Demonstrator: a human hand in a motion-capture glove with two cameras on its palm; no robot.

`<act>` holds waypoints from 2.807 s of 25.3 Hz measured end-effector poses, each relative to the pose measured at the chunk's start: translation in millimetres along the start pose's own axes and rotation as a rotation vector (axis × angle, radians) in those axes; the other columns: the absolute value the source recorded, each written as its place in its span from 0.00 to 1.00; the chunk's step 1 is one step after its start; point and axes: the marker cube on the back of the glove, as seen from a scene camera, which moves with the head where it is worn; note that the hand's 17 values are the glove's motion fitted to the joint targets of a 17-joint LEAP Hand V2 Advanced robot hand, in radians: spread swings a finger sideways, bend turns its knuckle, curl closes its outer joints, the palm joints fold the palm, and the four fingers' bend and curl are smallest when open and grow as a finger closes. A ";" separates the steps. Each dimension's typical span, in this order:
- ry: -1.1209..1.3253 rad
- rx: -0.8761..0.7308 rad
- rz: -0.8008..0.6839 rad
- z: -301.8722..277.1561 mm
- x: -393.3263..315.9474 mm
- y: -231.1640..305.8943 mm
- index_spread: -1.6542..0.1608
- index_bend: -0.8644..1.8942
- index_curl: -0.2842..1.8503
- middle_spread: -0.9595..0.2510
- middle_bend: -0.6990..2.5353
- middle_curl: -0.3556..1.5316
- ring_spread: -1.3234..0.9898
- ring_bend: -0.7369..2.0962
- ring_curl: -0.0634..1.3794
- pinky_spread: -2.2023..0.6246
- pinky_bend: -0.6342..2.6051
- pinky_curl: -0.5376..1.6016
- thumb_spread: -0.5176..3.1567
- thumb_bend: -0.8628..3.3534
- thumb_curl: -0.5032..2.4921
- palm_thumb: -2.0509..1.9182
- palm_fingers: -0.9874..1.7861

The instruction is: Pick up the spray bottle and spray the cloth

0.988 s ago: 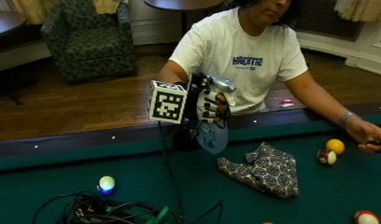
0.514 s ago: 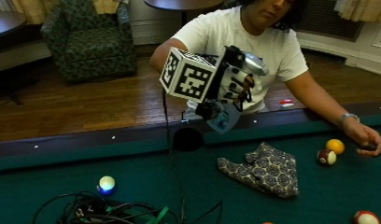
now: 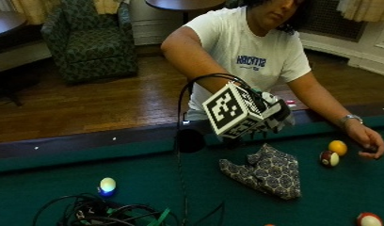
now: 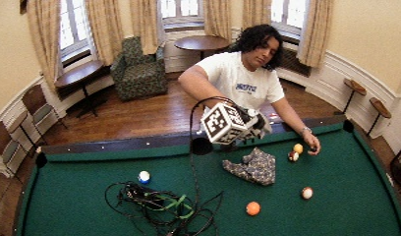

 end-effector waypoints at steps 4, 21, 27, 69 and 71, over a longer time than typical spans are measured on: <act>0.057 -0.118 0.114 30.3 11.1 -7.8 0.76 0.47 0.41 0.62 0.42 0.50 0.48 0.54 0.40 0.67 0.35 0.46 0.20 0.20 0.42 0.75 0.86; 0.350 -0.401 0.531 129.1 91.7 -44.8 0.76 0.46 0.41 0.62 0.42 0.50 0.48 0.54 0.39 0.67 0.35 0.46 0.20 0.20 0.43 0.75 0.86; 0.378 -0.414 0.546 132.3 93.2 -52.9 0.76 0.46 0.41 0.62 0.42 0.50 0.48 0.54 0.39 0.67 0.35 0.46 0.20 0.20 0.44 0.75 0.86; -0.328 0.395 -0.706 141.5 -154.8 -104.3 0.76 0.46 0.42 0.62 0.42 0.49 0.48 0.54 0.39 0.67 0.35 0.46 0.20 0.20 0.45 0.75 0.86; -0.330 0.387 -0.704 167.1 -141.6 -123.8 0.76 0.46 0.42 0.62 0.42 0.49 0.48 0.54 0.39 0.67 0.35 0.46 0.20 0.20 0.45 0.75 0.86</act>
